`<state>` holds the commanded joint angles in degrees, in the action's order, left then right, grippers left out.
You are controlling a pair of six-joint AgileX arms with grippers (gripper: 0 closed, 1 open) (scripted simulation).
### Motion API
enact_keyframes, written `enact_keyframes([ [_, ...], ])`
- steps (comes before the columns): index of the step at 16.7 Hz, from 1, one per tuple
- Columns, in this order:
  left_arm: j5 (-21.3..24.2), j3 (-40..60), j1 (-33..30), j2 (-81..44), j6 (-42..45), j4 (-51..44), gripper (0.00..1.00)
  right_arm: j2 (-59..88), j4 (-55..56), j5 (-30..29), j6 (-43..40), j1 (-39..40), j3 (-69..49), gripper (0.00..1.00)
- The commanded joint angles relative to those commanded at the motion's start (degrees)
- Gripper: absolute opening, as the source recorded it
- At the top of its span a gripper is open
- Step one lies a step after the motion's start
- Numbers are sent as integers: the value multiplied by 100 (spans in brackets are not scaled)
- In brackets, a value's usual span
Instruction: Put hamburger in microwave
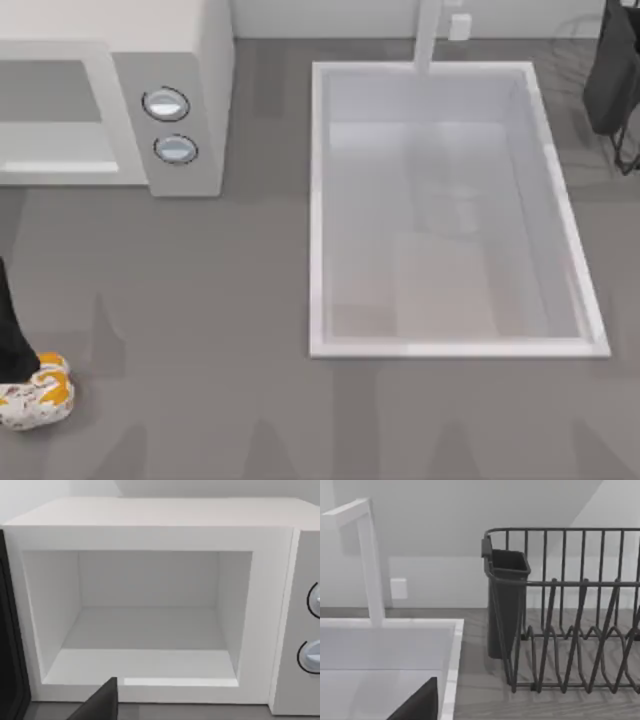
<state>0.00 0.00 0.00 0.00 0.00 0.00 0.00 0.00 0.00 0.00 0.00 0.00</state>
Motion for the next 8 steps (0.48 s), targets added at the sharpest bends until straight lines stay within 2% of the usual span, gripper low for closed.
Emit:
enact_keyframes([
  [4,7,157,-7,-194,175,-170,100,0,0,0,0,0,0,100],
  [8,35,915,-63,-1295,1045,-993,100,0,0,0,0,0,0,100],
])
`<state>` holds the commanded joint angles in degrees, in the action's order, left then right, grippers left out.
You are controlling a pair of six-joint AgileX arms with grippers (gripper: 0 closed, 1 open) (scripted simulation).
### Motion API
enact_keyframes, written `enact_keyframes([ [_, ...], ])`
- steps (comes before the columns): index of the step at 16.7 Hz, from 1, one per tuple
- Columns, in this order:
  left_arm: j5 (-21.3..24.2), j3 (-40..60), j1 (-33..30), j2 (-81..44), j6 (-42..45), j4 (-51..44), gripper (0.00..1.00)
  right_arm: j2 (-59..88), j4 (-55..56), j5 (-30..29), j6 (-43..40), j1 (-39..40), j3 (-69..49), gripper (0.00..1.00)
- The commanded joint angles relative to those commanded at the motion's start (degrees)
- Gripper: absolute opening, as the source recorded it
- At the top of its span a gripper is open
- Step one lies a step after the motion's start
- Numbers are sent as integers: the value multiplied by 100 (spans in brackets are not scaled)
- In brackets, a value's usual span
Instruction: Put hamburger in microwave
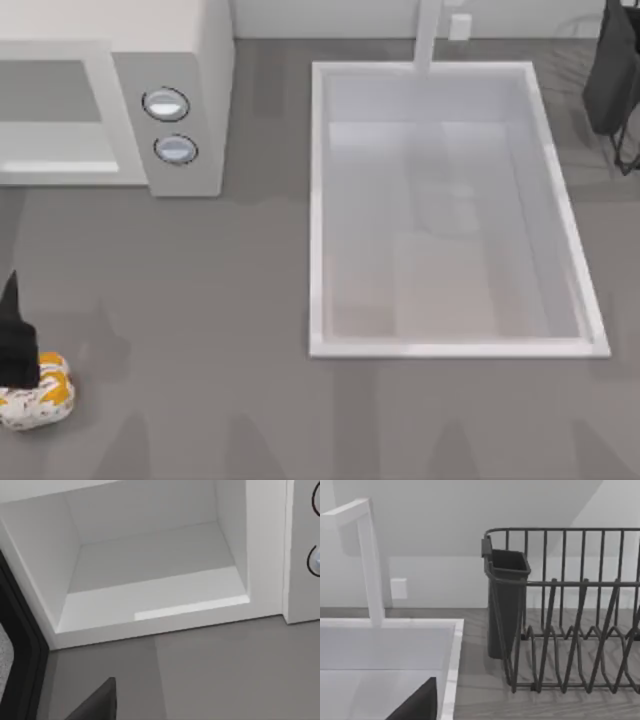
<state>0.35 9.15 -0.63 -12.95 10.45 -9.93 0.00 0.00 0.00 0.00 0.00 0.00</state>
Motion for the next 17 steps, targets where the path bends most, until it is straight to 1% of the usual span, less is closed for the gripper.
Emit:
enact_keyframes([
  [3,22,805,-71,-1395,957,-890,100,0,0,0,0,0,0,100],
  [11,25,3190,-246,-5641,3752,-3397,100,0,0,0,0,0,0,100],
  [14,9,3839,-295,-6756,4517,-4057,100,0,0,0,0,0,0,100],
  [17,-8,4200,-325,-7329,4961,-4426,100,0,0,0,0,0,0,100],
])
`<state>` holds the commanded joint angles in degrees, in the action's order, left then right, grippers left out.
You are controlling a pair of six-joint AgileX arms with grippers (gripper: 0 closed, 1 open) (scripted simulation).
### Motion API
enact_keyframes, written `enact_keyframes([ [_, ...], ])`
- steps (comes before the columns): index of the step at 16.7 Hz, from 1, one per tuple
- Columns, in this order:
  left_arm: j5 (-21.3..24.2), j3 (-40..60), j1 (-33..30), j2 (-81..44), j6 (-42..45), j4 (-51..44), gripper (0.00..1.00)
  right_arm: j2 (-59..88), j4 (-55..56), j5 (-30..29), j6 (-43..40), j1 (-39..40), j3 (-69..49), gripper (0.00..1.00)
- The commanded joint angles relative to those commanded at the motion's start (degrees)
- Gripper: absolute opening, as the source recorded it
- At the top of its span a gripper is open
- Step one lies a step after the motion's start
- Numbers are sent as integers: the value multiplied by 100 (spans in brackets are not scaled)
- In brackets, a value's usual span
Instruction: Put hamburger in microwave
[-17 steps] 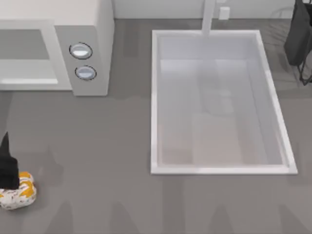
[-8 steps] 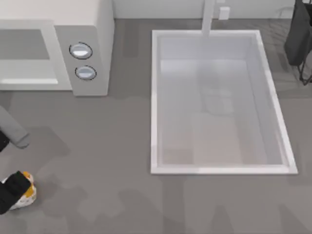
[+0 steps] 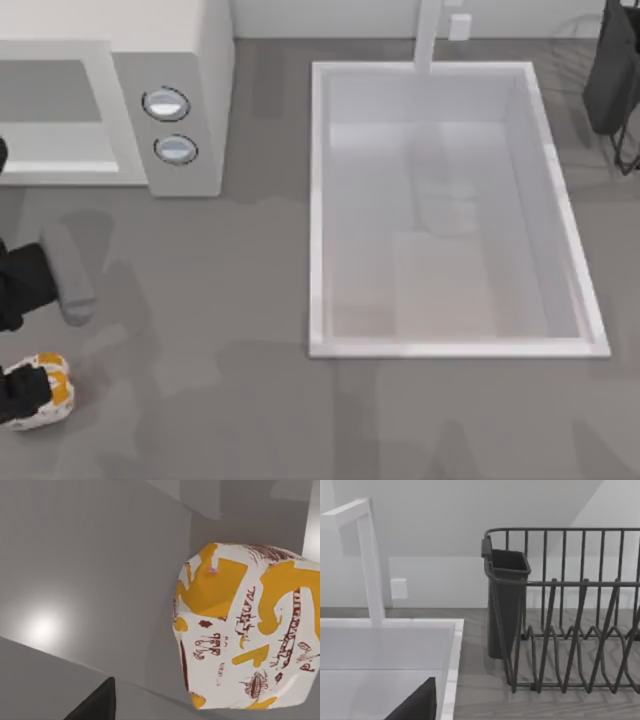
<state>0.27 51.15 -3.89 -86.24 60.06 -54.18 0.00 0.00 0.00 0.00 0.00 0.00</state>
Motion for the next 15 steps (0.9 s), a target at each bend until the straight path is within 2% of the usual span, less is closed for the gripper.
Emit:
enact_keyframes([
  [7,-3,-22,12,-119,70,51,100,0,0,0,0,0,0,100],
  [15,-3,-900,3,-1056,88,1906,100,0,0,0,0,0,0,100],
])
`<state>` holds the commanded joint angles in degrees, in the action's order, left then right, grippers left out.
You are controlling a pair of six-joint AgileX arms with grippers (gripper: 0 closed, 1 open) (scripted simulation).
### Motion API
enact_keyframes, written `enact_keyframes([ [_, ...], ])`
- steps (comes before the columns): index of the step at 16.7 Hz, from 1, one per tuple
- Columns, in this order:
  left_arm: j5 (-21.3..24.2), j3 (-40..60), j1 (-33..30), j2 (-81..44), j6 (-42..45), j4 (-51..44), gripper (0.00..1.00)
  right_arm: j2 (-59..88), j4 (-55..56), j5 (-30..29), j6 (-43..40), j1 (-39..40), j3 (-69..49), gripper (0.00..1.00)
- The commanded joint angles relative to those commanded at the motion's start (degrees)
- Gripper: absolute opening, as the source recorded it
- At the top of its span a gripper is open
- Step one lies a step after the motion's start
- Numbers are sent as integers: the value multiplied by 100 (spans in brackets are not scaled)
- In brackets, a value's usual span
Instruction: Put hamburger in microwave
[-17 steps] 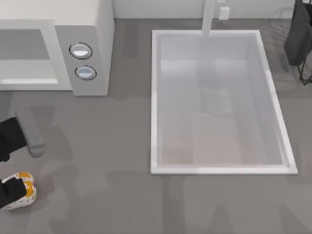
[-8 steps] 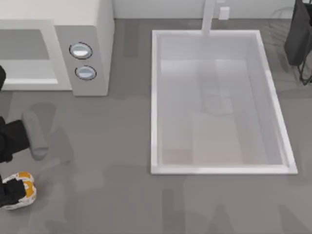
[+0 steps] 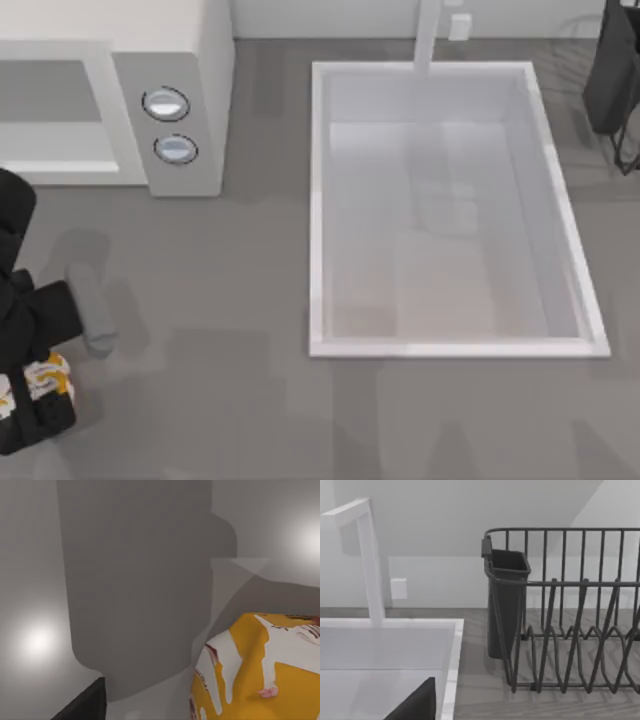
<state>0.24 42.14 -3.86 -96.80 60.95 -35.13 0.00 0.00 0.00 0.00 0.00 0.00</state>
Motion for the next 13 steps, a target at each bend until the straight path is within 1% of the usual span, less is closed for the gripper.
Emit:
enact_keyframes([
  [5,0,-78,-1,-90,5,134,100,0,0,0,0,0,0,100],
  [13,0,-78,-1,-90,5,134,40,0,0,0,0,0,0,100],
])
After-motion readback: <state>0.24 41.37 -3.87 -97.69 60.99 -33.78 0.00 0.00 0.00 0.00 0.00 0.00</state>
